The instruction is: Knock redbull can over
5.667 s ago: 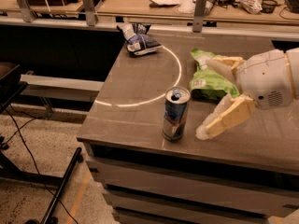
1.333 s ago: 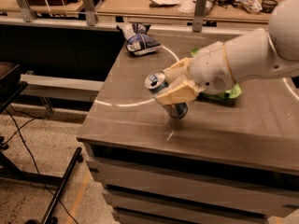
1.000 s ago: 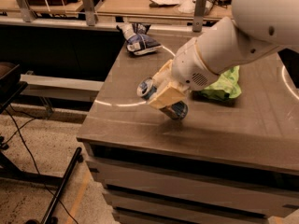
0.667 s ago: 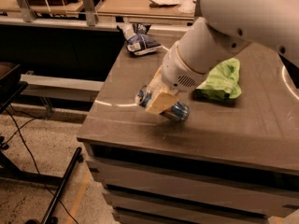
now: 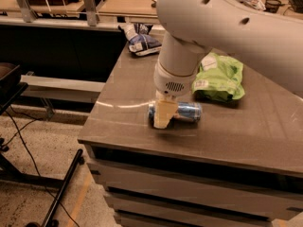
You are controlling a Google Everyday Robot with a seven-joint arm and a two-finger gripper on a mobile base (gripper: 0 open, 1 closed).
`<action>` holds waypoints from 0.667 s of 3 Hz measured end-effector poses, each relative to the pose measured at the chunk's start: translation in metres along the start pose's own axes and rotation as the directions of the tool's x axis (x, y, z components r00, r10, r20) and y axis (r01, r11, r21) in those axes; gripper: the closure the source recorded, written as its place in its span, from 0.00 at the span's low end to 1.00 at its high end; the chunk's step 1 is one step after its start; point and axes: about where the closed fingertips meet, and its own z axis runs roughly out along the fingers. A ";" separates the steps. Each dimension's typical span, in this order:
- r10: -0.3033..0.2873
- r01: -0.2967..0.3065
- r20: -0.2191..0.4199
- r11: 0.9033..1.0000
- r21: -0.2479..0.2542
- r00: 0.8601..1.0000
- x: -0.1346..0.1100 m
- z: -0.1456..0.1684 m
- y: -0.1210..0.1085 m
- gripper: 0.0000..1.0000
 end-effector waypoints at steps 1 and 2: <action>-0.001 0.001 0.001 1.000 0.010 1.000 0.004 -0.003 -0.001 0.00; 0.000 0.000 0.018 1.000 0.011 1.000 0.008 -0.006 -0.002 0.00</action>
Offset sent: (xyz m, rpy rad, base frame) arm 0.0011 -0.0136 0.0070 0.0363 -0.0145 -0.0005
